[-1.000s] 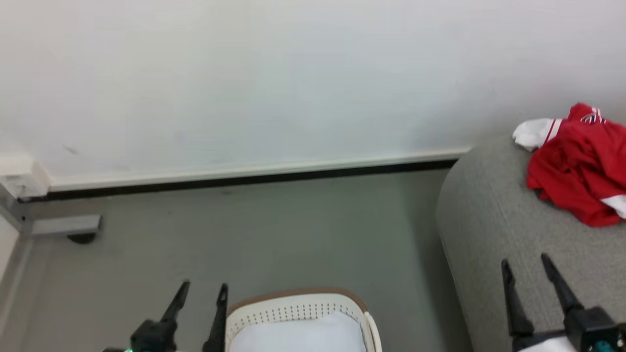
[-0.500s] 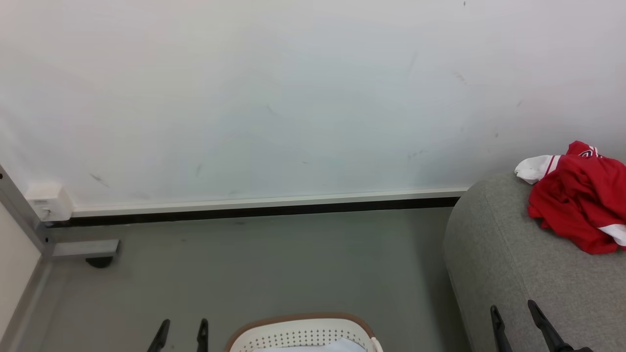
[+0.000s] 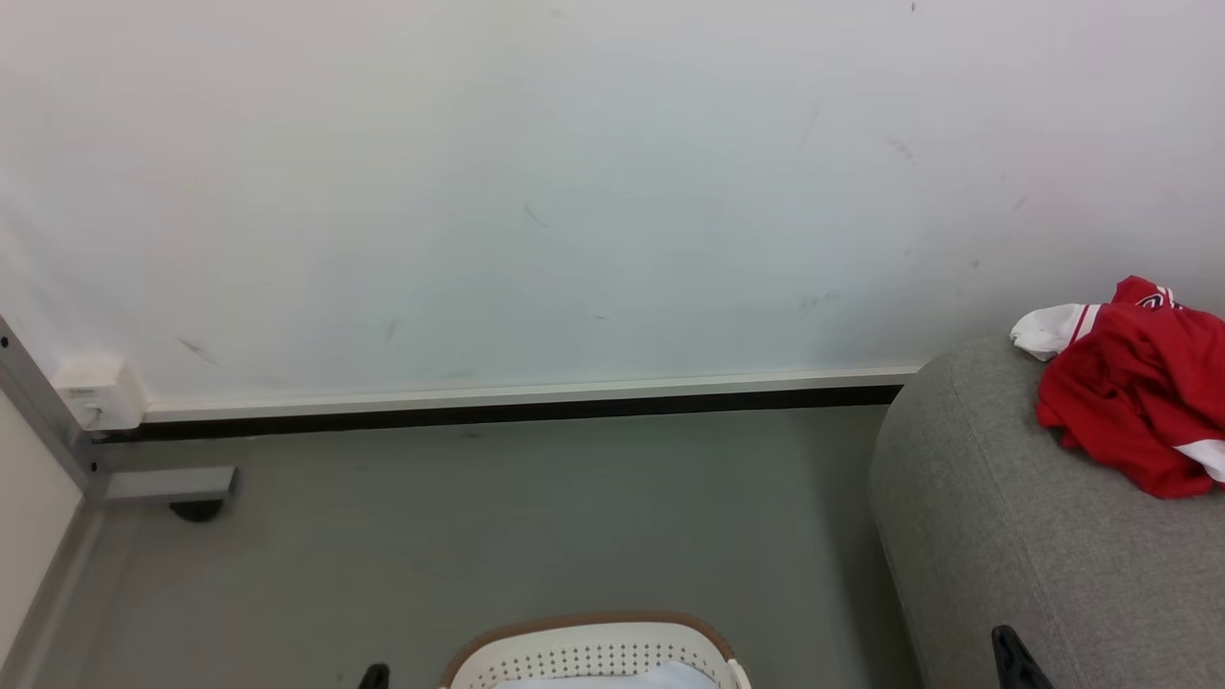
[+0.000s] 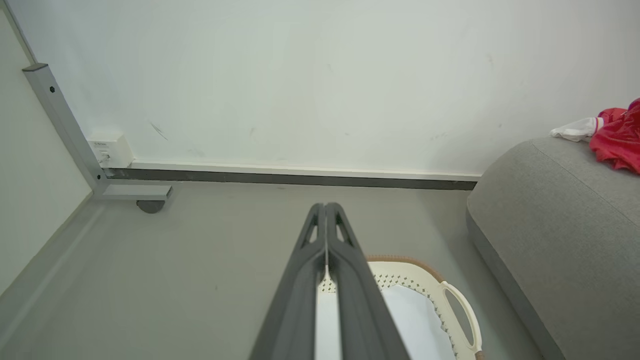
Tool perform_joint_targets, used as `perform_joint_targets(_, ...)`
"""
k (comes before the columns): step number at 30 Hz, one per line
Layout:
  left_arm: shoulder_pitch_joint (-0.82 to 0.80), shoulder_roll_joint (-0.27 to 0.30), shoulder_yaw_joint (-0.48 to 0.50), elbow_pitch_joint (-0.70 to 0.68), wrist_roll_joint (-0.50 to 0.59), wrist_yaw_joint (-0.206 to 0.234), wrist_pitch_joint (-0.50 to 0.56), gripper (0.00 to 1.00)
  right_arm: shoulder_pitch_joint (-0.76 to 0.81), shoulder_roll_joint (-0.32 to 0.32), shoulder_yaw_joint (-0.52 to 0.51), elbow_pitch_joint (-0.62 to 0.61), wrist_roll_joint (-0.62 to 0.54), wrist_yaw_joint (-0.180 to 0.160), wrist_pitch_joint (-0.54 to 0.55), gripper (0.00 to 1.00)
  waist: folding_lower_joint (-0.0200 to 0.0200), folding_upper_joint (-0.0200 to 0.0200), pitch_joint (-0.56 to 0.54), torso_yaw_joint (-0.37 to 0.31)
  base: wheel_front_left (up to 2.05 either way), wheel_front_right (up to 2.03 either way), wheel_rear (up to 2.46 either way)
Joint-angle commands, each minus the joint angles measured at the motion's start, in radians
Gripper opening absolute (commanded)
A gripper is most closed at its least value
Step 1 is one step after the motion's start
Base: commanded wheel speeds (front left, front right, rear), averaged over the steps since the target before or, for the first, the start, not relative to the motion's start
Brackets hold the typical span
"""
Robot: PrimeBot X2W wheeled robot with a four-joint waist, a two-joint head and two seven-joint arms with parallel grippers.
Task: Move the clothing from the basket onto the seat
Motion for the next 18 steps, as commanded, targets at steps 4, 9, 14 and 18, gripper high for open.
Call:
perform_joint_targets(4,-0.028,-0.002,0.028,-0.012,-0.11,-0.017,0.028,0.0,-0.028,-0.004,-0.016,-0.017,0.115,0.0,0.029,0.0,0.0,0.0,0.003,0.0,0.0,0.0,0.0)
perform_joint_targets(9,-0.042,-0.008,0.046,-0.013,-0.202,-0.03,0.051,0.0,-0.038,-0.005,-0.023,-0.024,0.215,0.0,0.051,0.0,0.0,0.0,0.007,0.001,0.0,0.0,0.0)
perform_joint_targets(14,-0.055,-0.013,0.063,-0.013,-0.288,-0.043,0.074,0.0,-0.047,-0.005,-0.03,-0.03,0.308,0.0,0.073,0.0,0.0,0.0,0.011,0.001,0.0,0.0,0.0)
perform_joint_targets(18,-0.066,-0.016,0.076,-0.014,-0.354,-0.053,0.091,0.0,-0.055,-0.005,-0.036,-0.033,0.379,0.0,0.09,0.0,0.0,0.0,0.014,0.001,0.0,0.0,0.0)
